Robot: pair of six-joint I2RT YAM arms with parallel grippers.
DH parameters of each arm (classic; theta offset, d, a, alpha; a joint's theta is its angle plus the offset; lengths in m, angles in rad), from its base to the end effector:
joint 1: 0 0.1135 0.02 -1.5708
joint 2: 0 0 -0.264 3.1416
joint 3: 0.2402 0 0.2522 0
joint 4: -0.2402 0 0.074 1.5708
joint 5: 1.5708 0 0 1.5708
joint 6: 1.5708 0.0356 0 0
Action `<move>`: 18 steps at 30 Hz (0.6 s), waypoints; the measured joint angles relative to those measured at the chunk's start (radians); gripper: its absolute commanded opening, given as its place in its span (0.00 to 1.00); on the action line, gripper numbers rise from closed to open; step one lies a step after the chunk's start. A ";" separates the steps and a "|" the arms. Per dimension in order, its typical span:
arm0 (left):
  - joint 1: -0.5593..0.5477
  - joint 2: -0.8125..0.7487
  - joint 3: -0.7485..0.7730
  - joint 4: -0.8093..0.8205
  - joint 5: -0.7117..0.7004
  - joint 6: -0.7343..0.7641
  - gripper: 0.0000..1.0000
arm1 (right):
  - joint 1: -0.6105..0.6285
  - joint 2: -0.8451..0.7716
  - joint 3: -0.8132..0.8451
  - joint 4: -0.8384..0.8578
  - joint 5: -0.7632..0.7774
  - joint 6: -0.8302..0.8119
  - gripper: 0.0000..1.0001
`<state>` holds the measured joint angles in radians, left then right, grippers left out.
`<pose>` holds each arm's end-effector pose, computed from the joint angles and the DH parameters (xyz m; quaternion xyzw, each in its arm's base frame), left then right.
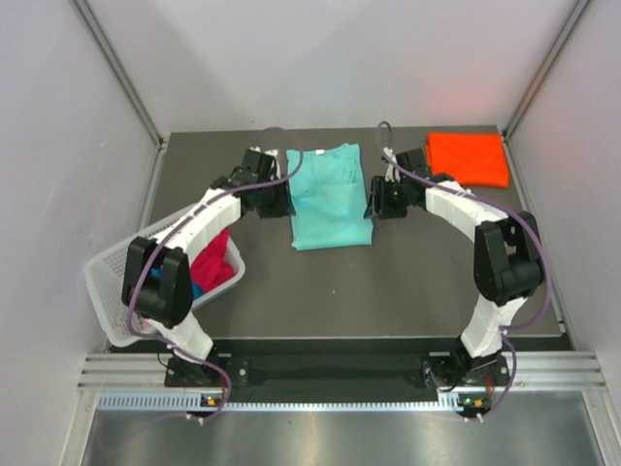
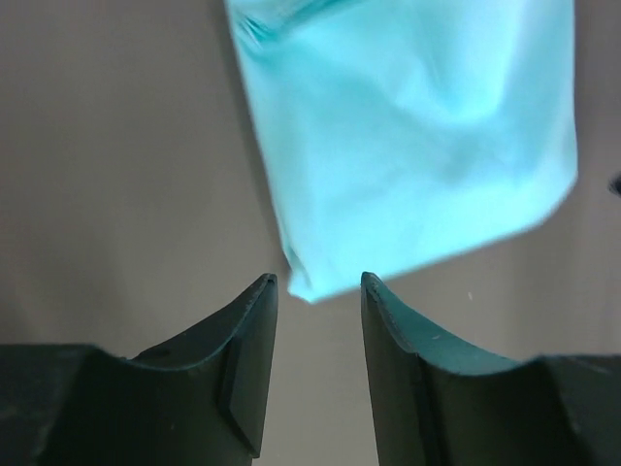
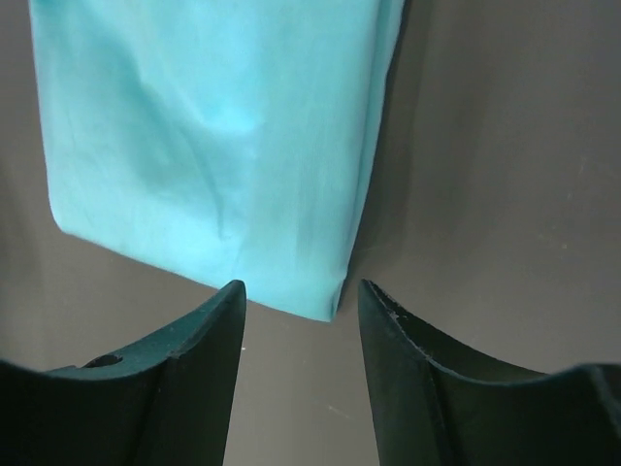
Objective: Fold and stack the t-shirts
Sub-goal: Fold the tshirt
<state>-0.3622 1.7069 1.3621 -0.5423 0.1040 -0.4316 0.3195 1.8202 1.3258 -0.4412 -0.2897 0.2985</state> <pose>0.3501 -0.1366 0.2639 -0.0152 0.9409 -0.1746 0.2898 0.3703 0.1332 0.2189 -0.0549 0.9395 0.2246 0.2527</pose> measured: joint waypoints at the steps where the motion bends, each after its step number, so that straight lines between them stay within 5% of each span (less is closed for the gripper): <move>1: -0.008 -0.022 -0.031 0.009 0.018 0.000 0.45 | 0.000 -0.014 -0.022 0.004 -0.010 -0.003 0.50; 9: -0.038 -0.031 -0.238 0.076 0.127 -0.010 0.45 | -0.001 -0.024 -0.132 0.053 -0.103 -0.029 0.49; 18: -0.040 0.032 -0.265 0.150 0.154 -0.011 0.44 | -0.001 0.016 -0.168 0.130 -0.149 -0.040 0.44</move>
<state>-0.4019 1.7393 1.0969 -0.3920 0.2584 -0.4423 0.3183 1.8366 1.1576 -0.3107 -0.4385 0.2584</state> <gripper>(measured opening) 0.447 0.458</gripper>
